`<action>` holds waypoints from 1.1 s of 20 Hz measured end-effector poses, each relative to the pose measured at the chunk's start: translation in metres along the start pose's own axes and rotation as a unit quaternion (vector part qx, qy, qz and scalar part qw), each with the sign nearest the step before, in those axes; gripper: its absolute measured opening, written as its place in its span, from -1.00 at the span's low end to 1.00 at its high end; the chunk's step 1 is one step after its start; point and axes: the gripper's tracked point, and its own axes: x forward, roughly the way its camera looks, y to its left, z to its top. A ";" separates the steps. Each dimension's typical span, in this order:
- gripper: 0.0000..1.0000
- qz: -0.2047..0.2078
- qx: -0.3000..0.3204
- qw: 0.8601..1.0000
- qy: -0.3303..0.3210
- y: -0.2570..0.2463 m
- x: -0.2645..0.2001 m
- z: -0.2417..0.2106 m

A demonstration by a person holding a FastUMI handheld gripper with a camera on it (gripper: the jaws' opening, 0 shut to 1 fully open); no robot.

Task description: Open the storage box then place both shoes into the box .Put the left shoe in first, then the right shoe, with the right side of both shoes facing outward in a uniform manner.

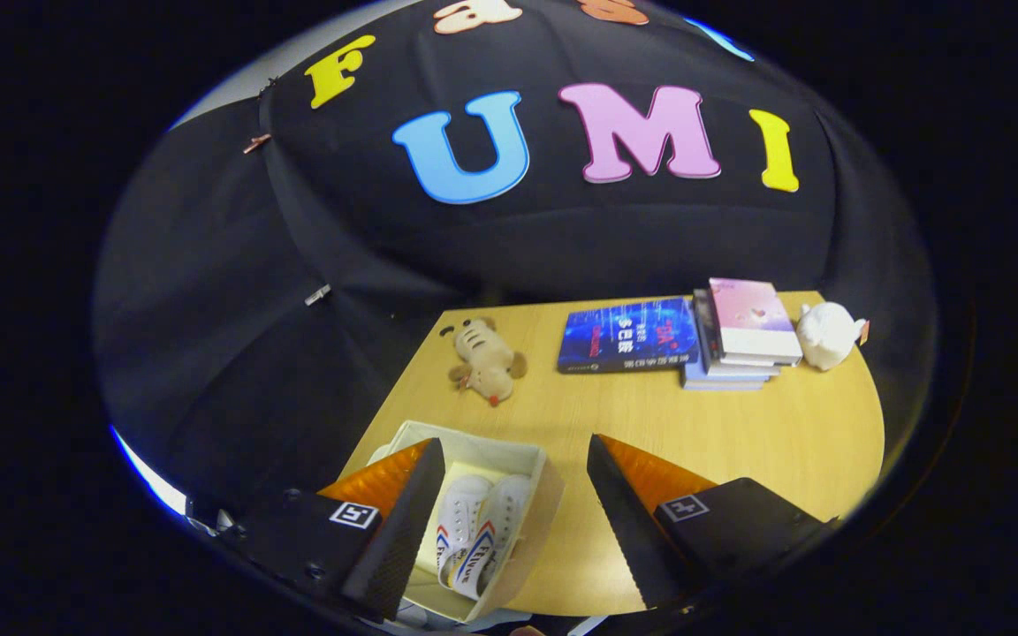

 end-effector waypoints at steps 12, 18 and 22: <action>0.97 -0.087 -0.080 0.974 -0.191 -0.173 -0.120 0.138; 0.97 -0.111 -0.101 0.963 -0.224 -0.255 -0.177 0.152; 0.97 -0.116 -0.120 0.958 -0.234 -0.284 -0.195 0.154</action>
